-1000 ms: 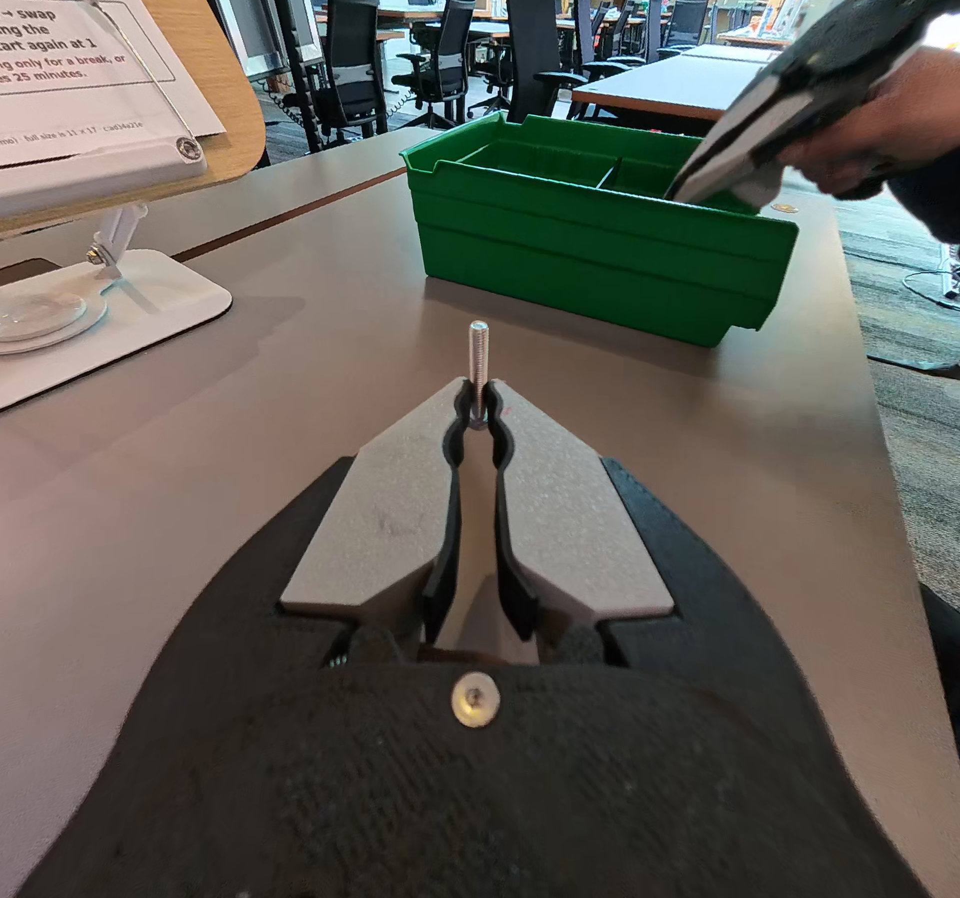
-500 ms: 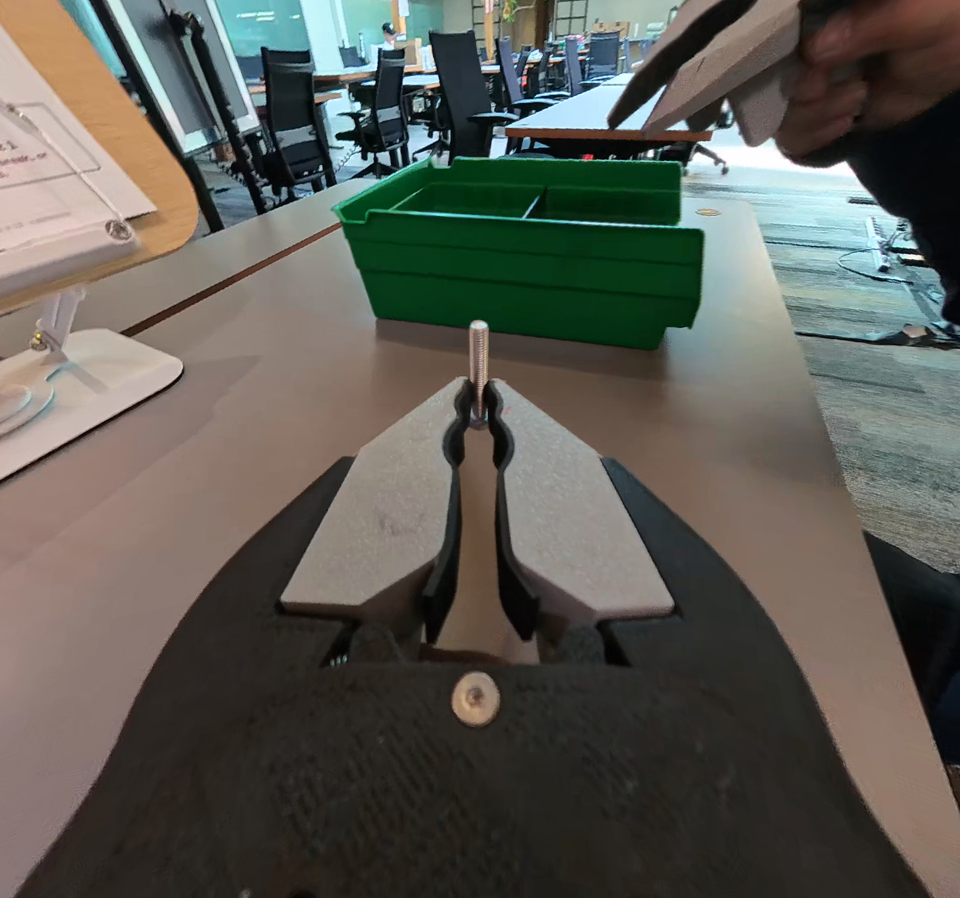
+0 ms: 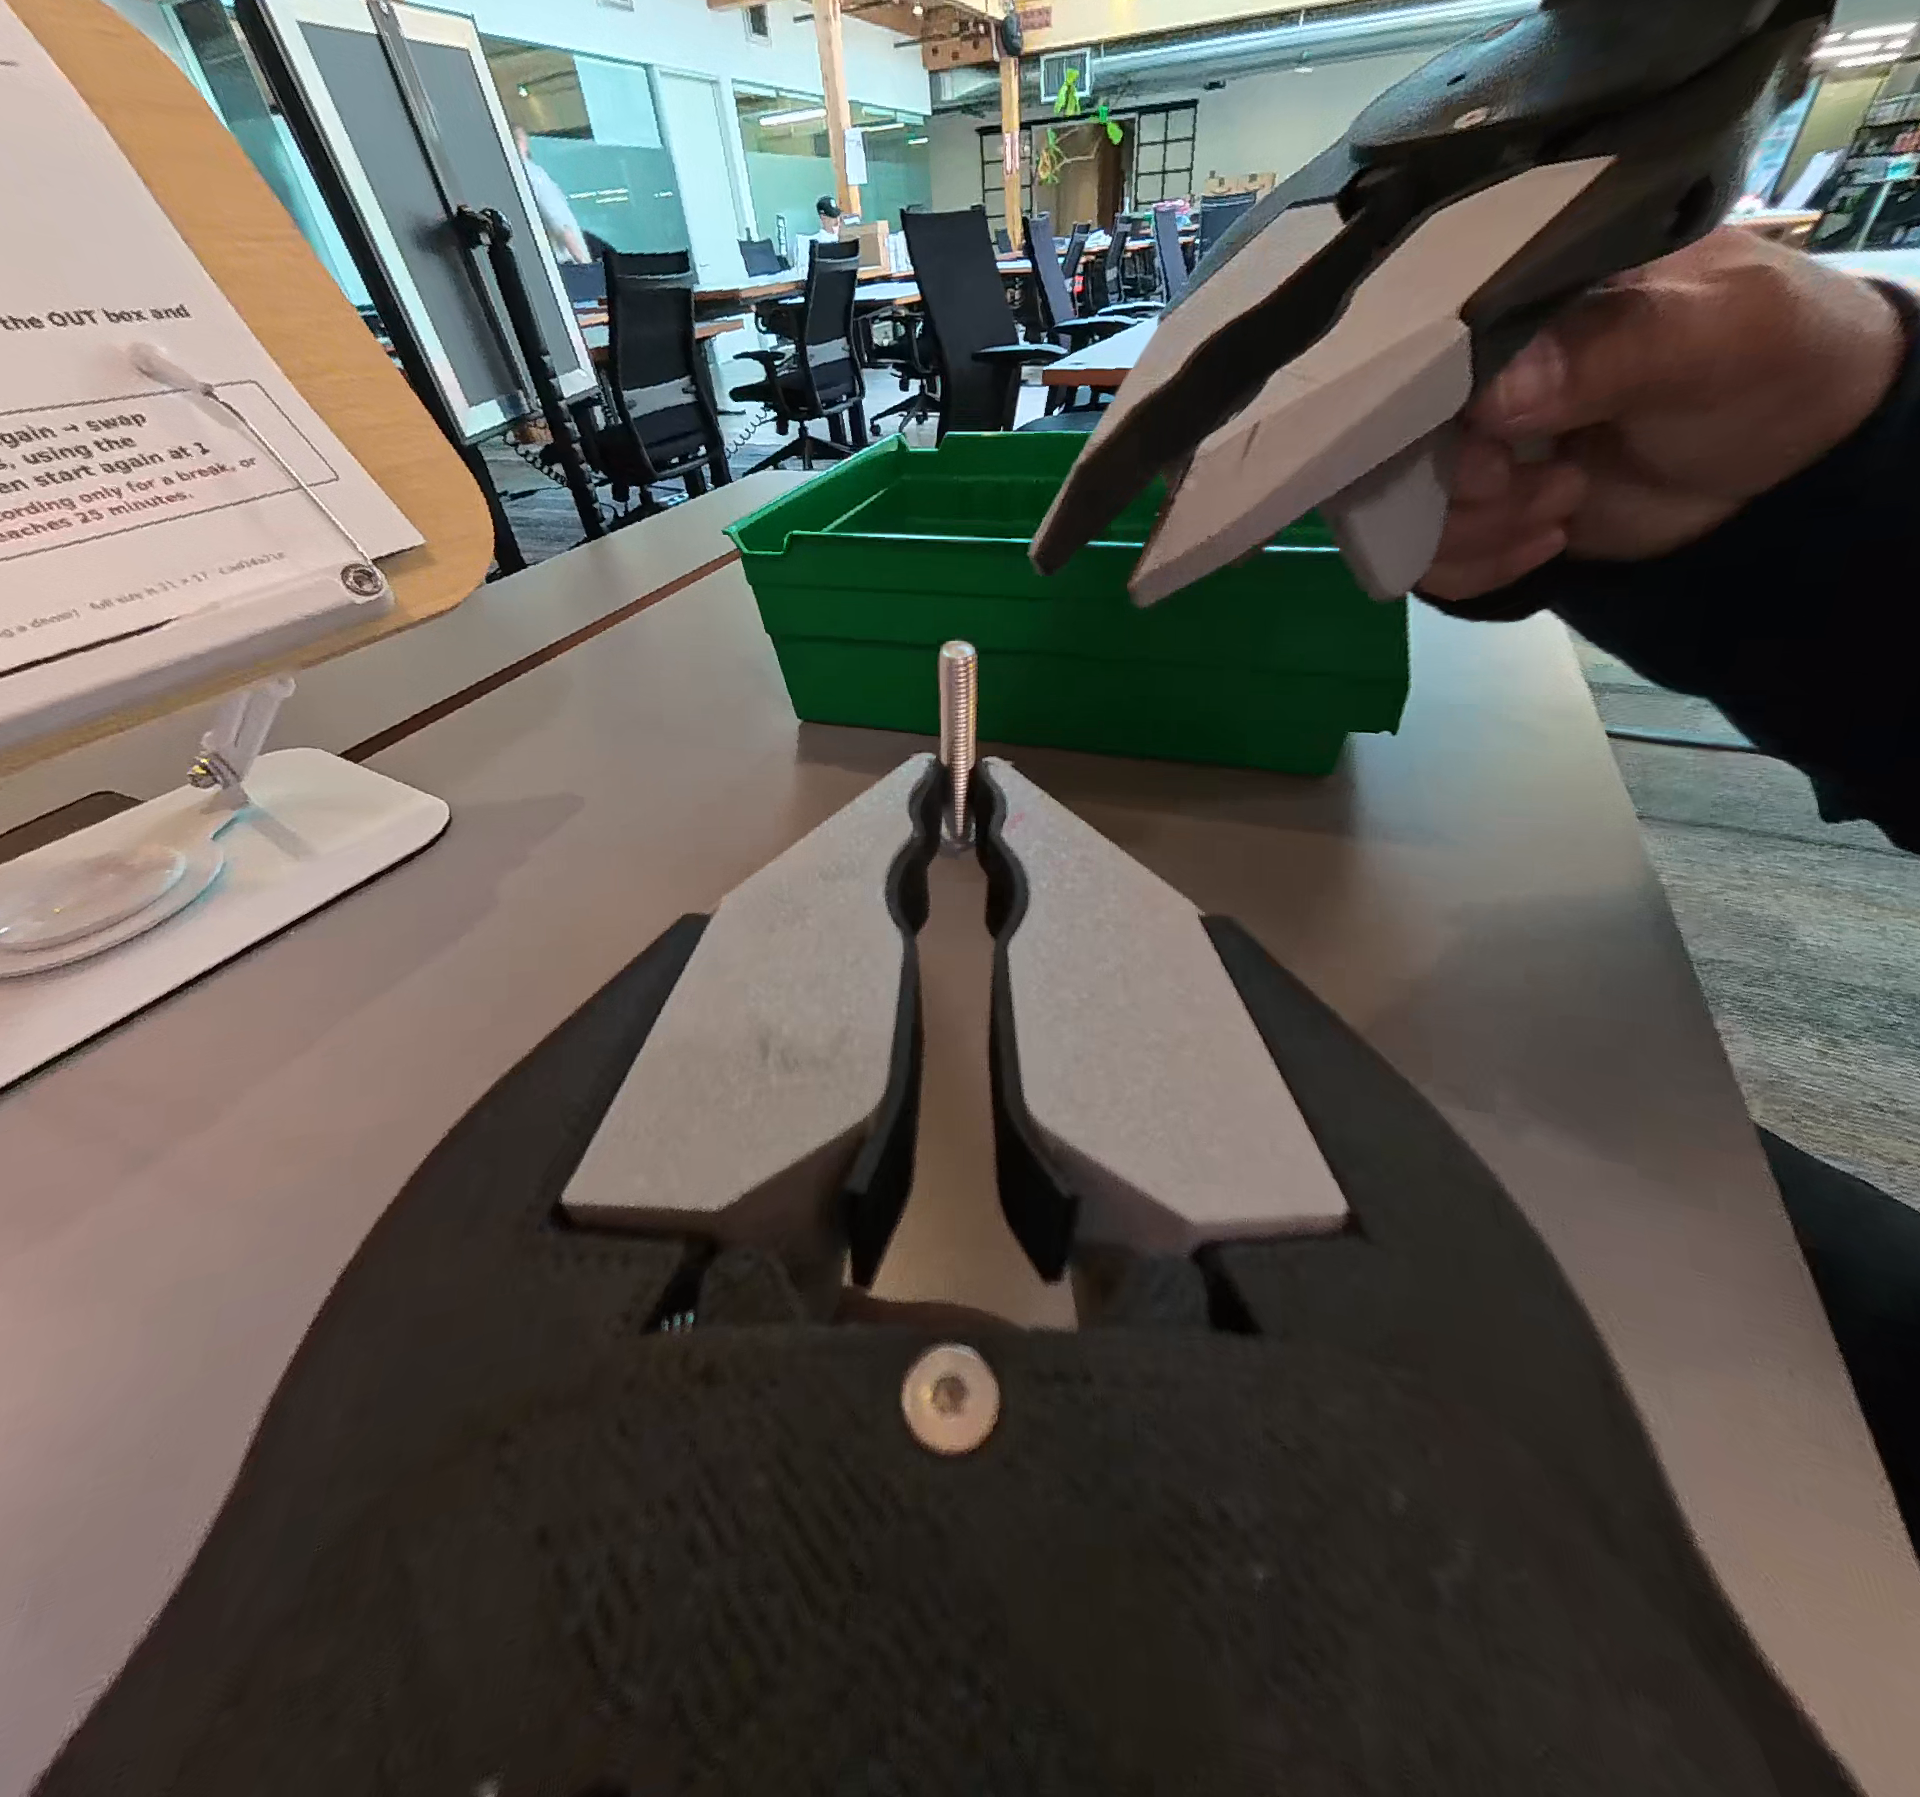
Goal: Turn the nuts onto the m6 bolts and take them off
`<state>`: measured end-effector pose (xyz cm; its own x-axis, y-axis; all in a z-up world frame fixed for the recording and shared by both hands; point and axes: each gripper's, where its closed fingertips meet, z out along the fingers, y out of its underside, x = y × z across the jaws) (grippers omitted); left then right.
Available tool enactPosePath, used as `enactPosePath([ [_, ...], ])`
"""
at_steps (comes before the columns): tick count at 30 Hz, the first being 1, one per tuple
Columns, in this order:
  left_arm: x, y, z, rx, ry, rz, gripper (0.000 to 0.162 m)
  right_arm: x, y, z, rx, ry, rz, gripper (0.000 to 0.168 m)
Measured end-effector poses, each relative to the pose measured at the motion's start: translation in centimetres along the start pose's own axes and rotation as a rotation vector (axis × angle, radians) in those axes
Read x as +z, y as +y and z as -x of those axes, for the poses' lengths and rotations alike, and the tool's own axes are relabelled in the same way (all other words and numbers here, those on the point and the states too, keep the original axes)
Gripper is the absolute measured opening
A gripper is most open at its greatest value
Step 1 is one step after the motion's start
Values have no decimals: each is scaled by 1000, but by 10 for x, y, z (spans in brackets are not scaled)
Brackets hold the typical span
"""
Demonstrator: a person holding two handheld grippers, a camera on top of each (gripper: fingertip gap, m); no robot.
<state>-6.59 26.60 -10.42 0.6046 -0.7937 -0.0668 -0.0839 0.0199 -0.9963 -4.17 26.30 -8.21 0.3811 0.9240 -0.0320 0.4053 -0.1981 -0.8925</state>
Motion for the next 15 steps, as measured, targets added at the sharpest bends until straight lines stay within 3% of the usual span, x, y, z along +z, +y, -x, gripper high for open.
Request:
enactPosePath([
  [6, 1, 3, -3, 44, -8, 27, 2, 16, -13, 17, -62, -23, -88, 32],
  [15, 4, 7, -3, 54, -27, 46, 3, 42, -7, 19, -186, 30, -65, 2],
])
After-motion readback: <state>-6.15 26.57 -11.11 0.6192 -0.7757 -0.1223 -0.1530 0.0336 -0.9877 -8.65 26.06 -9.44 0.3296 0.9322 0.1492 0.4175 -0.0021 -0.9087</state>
